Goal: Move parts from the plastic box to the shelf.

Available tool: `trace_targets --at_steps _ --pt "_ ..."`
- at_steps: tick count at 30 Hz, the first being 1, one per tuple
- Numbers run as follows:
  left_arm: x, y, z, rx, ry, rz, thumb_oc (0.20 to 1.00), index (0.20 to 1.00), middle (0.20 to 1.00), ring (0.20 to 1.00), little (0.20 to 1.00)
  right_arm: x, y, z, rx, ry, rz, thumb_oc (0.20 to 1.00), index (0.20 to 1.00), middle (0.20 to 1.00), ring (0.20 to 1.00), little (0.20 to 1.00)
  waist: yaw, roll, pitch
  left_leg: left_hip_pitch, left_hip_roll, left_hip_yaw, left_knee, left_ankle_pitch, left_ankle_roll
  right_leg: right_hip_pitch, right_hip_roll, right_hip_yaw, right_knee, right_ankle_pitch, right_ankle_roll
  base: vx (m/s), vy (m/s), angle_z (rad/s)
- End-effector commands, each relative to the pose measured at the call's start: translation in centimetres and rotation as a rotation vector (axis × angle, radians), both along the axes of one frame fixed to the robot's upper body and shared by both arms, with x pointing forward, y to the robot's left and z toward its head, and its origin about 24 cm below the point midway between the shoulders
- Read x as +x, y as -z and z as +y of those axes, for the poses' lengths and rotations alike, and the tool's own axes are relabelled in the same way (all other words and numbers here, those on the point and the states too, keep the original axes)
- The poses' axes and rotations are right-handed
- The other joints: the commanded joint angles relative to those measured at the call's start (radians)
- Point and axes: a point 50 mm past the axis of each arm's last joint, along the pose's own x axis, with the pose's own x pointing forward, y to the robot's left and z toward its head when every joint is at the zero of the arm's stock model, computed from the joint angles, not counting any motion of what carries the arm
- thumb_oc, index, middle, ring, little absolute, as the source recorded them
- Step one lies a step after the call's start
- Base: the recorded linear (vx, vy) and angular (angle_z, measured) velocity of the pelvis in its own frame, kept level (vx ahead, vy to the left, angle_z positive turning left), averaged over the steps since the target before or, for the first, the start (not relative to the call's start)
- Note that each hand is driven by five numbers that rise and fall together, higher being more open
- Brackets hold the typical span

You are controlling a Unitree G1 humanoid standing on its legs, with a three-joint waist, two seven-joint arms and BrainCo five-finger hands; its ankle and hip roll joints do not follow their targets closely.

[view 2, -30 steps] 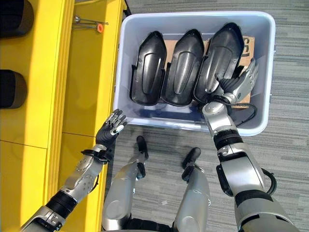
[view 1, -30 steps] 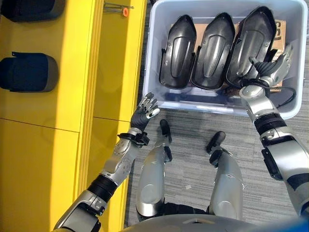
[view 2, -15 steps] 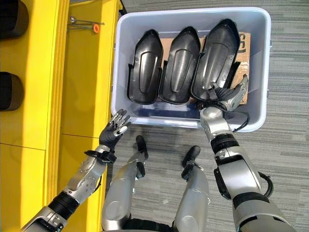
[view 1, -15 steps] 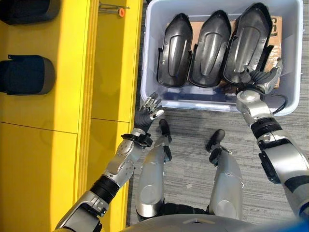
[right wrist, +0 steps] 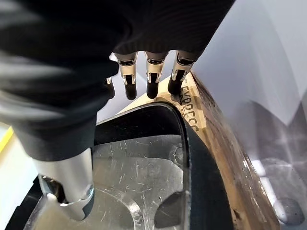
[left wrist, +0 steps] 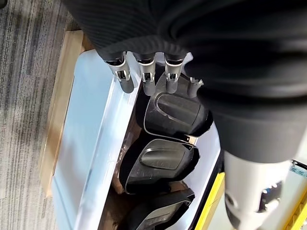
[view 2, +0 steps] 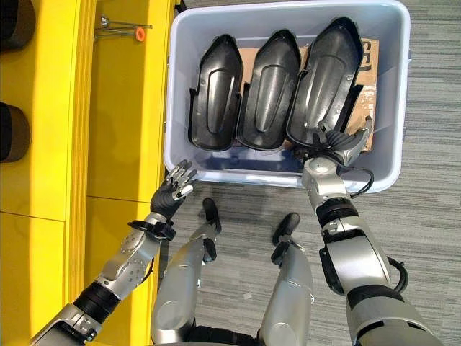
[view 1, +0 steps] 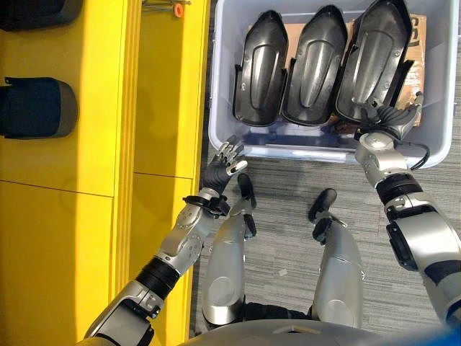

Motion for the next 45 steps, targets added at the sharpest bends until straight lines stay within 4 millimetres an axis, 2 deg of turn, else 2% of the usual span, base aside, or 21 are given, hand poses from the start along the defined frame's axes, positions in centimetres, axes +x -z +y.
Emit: trace_targets --at_steps 1,4,7,10,20,21,22,26,31,35,43,45 --pt "-0.9 -1.2 -1.2 -0.048 0.063 -0.064 1.0 1.0 1.0 1.0 1.0 0.4 -0.5 -0.1 -0.054 -0.044 0.053 1.0 1.0 1.0 1.0 1.0 0.031 0.026 -0.022 -0.061 0.001 -0.058 0.066 -0.091 -0.063 -0.04 -0.009 0.025 0.094 -0.053 0.075 0.01 0.001 0.03" --pt "-0.8 -1.2 -1.3 -0.043 0.075 -0.064 1.0 1.0 1.0 1.0 1.0 0.6 -0.4 -0.6 -0.147 -0.05 0.157 1.0 1.0 1.0 1.0 1.0 0.038 0.027 -0.022 -0.08 0.0 -0.07 0.08 -0.093 -0.063 -0.053 -0.01 0.026 0.102 -0.055 0.074 0.01 0.0 0.03" --pt "-0.7 -1.2 -1.2 -0.044 0.085 -0.066 1.0 1.0 1.0 1.0 1.0 0.0 0.8 -2.7 -0.286 0.005 0.367 1.0 1.0 1.0 1.0 1.0 0.049 0.03 -0.022 -0.116 0.006 -0.08 0.103 -0.095 -0.06 -0.082 -0.02 0.022 0.121 -0.053 0.075 0.01 0.003 0.01" --pt "-0.8 -1.2 -1.0 -0.043 0.096 -0.071 1.0 1.0 1.0 1.0 1.0 -0.3 0.6 -3.7 -0.334 0.035 0.408 1.0 1.0 1.0 1.0 1.0 0.055 0.035 -0.022 -0.136 0.003 -0.089 0.114 -0.096 -0.056 -0.094 -0.024 0.021 0.127 -0.05 0.077 0.01 0.003 0.05" --pt "-1.0 -1.2 -1.2 -0.034 0.132 -0.078 1.0 1.0 1.0 1.0 1.0 -0.7 1.6 -4.4 -0.279 0.059 0.434 1.0 1.0 1.0 1.0 1.0 0.066 0.04 -0.022 -0.161 0.0 -0.1 0.125 -0.099 -0.049 -0.107 -0.027 0.019 0.133 -0.05 0.081 0.01 0.002 0.03" --pt "-0.9 -1.2 -1.2 -0.035 0.125 -0.075 1.0 1.0 1.0 1.0 1.0 -0.7 1.7 -4.3 -0.274 0.05 0.441 0.771 0.771 0.771 0.771 0.771 0.066 0.04 -0.022 -0.165 0.0 -0.102 0.128 -0.1 -0.048 -0.11 -0.029 0.019 0.136 -0.051 0.081 0.0 0.0 0.0" --pt "-0.9 -1.2 -1.1 -0.031 0.125 -0.075 1.0 1.0 1.0 1.0 1.0 -0.8 2.0 -4.3 -0.251 0.042 0.443 0.2 0.2 0.2 0.2 0.2 0.067 0.04 -0.022 -0.167 -0.001 -0.103 0.129 -0.101 -0.047 -0.112 -0.029 0.019 0.136 -0.05 0.082 0.0 0.0 0.0" --pt "-0.8 -1.1 -0.9 -0.026 0.127 -0.07 1.0 1.0 1.0 1.0 1.0 -0.7 2.3 -4.1 -0.238 0.0 0.419 0.2 0.2 0.2 0.2 0.2 0.068 0.037 -0.022 -0.17 0.002 -0.104 0.134 -0.102 -0.046 -0.112 -0.029 0.017 0.135 -0.047 0.082 0.0 -0.007 0.01" --pt "-0.9 -0.8 -0.7 -0.028 0.126 -0.065 1.0 1.0 1.0 1.0 1.0 -1.1 3.0 -4.3 -0.19 0.035 0.38 0.2 0.2 0.2 0.2 0.2 0.06 0.035 -0.022 -0.155 0.003 -0.098 0.131 -0.106 -0.047 -0.102 -0.022 0.023 0.119 -0.042 0.083 0.0 -0.008 -0.01" --pt "-0.9 -1.0 -0.7 -0.089 0.136 -0.071 1.0 1.0 1.0 1.0 1.0 -1.0 2.8 -3.9 -0.097 0.032 0.248 0.2 0.2 0.2 0.2 0.2 0.051 0.033 -0.022 -0.14 0.005 -0.092 0.128 -0.11 -0.048 -0.094 -0.019 0.031 0.113 -0.042 0.083 0.0 -0.007 -0.03" --pt "-0.8 -0.8 -0.3 -0.075 0.106 -0.058 1.0 1.0 1.0 1.0 1.0 -1.2 1.9 -3.0 -0.104 0.034 0.039 0.2 0.2 0.2 0.2 0.2 0.027 0.024 -0.022 -0.095 0.001 -0.082 0.115 -0.117 -0.048 -0.061 -0.005 0.045 0.091 -0.039 0.083 0.0 -0.039 -0.03" --pt "-1.1 -0.4 0.0 -0.066 0.111 -0.058 1.0 1.0 1.0 1.0 1.0 -1.1 0.8 -2.2 -0.215 0.002 -0.023 0.2 0.2 0.2 0.2 0.2 0.014 0.02 -0.022 -0.046 0.002 -0.071 0.096 -0.116 -0.049 -0.022 0.005 0.053 0.07 -0.039 0.082 0.0 -0.058 -0.18"
